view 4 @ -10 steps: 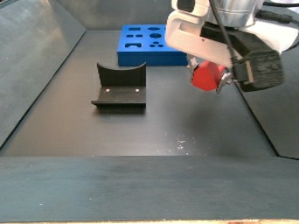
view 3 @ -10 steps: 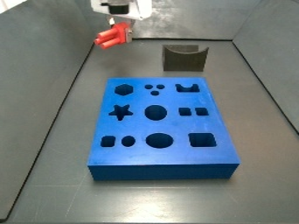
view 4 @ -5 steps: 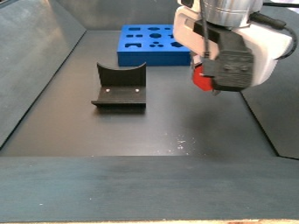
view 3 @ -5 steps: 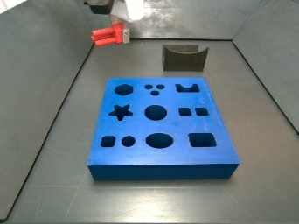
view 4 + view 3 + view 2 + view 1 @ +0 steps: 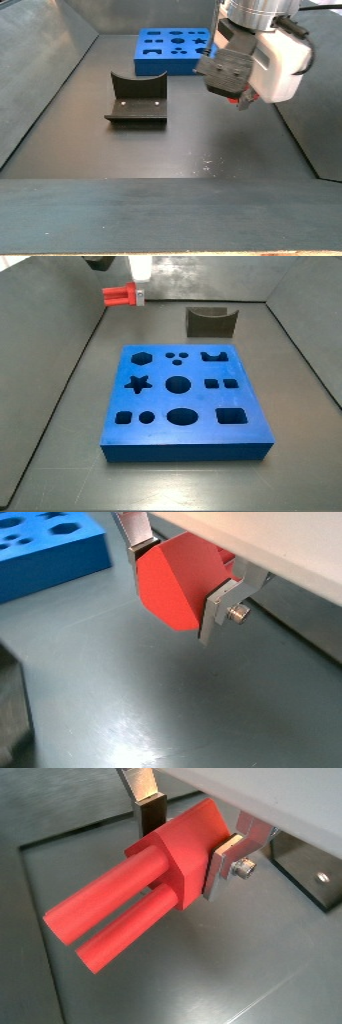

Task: Pick up the 3 prong object. Move up. Rotate the 3 prong object. Place the 3 prong object on the fixture. Regrasp the 3 prong object. Move to above the board. Insert the 3 prong object.
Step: Rotate the 3 prong object.

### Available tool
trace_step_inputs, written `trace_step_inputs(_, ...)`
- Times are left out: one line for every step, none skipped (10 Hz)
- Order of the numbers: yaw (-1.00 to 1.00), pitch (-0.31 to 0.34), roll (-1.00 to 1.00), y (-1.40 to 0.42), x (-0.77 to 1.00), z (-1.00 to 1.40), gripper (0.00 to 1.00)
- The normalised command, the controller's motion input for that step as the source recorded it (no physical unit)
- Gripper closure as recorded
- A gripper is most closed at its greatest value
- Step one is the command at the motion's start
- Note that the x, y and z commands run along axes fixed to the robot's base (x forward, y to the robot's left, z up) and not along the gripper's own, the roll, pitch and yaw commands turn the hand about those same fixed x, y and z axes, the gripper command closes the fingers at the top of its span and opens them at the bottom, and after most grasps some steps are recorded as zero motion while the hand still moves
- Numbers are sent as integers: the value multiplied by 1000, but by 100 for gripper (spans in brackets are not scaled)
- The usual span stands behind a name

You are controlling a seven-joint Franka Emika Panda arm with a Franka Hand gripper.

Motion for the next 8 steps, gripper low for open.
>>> trace_step_inputs(-1000,-11,5,18,-10,41,100)
trace_step_inputs(-1000,-11,5,17,-10,41,100)
trace_step_inputs(-1000,-12,5,17,-10,41,100)
trace_step_inputs(-1000,-12,5,18,-10,41,100)
trace_step_inputs(-1000,-13,5,18,-10,41,100)
trace_step_inputs(-1000,-14,5,18,-10,41,100)
trace_step_inputs(-1000,-14,5,18,-10,40,100)
trace_step_inputs(-1000,-15,6,18,-10,40,100)
